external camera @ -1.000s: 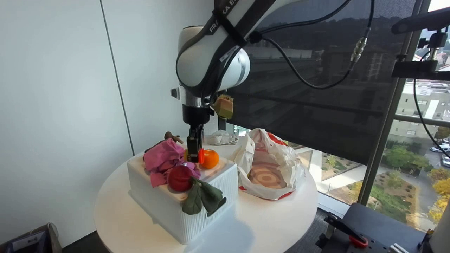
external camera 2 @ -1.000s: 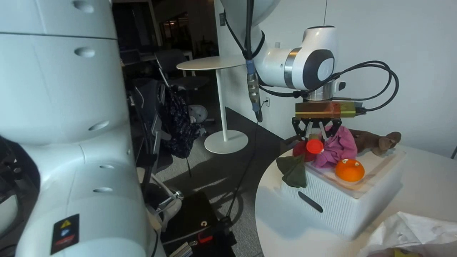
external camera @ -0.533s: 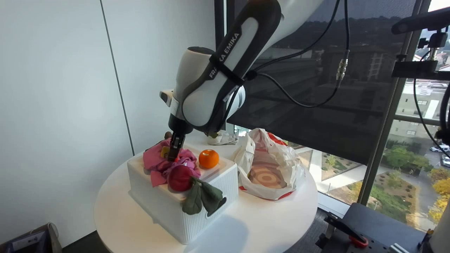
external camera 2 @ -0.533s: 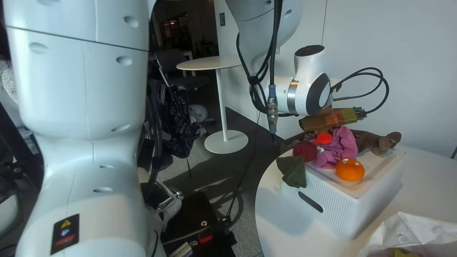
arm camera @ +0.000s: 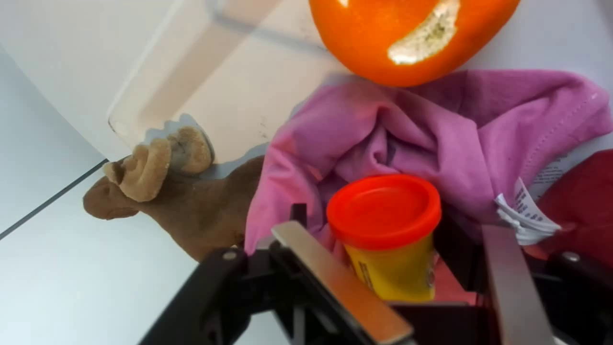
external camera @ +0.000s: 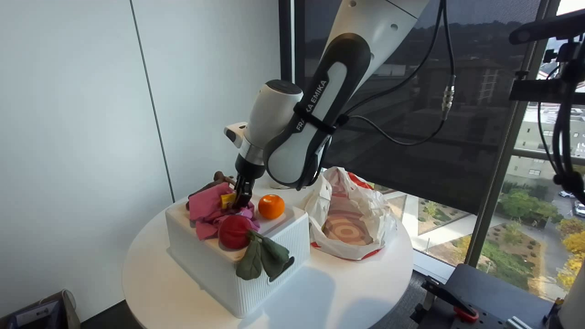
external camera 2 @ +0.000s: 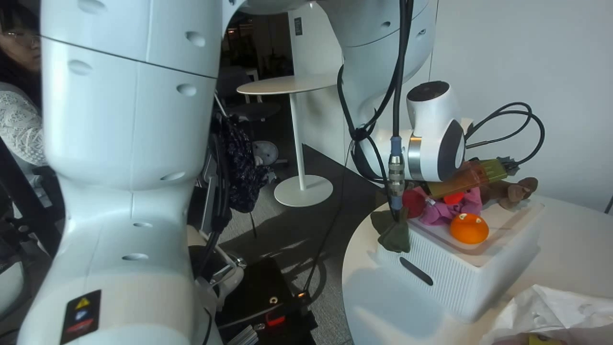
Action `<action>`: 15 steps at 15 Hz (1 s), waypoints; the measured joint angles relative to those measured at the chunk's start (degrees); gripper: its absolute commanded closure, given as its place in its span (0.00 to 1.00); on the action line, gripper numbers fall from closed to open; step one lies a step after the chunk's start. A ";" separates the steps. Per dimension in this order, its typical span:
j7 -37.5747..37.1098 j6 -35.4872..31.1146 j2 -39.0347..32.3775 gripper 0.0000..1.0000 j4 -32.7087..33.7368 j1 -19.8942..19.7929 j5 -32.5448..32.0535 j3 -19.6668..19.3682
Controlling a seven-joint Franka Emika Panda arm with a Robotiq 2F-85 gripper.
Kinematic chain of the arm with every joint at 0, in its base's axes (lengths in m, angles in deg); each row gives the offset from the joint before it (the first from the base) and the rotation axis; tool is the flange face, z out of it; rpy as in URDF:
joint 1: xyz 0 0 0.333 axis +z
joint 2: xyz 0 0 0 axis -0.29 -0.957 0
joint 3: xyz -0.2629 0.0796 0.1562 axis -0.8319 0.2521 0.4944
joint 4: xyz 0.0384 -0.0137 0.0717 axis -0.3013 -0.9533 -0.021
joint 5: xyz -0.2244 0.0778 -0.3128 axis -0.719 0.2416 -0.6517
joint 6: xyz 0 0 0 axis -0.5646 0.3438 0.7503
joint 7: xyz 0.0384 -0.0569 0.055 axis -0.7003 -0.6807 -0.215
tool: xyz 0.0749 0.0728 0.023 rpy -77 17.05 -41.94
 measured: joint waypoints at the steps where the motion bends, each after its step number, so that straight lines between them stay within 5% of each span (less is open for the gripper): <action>1: 0.03 -0.02 0.03 0.00 -0.06 -0.23 -0.05 0.01; 8: 0.10 1.38 3.99 0.00 -0.78 -2.32 -0.75 -1.30; 15: -0.16 26.36 17.36 0.00 -3.47 -7.37 -0.27 -5.88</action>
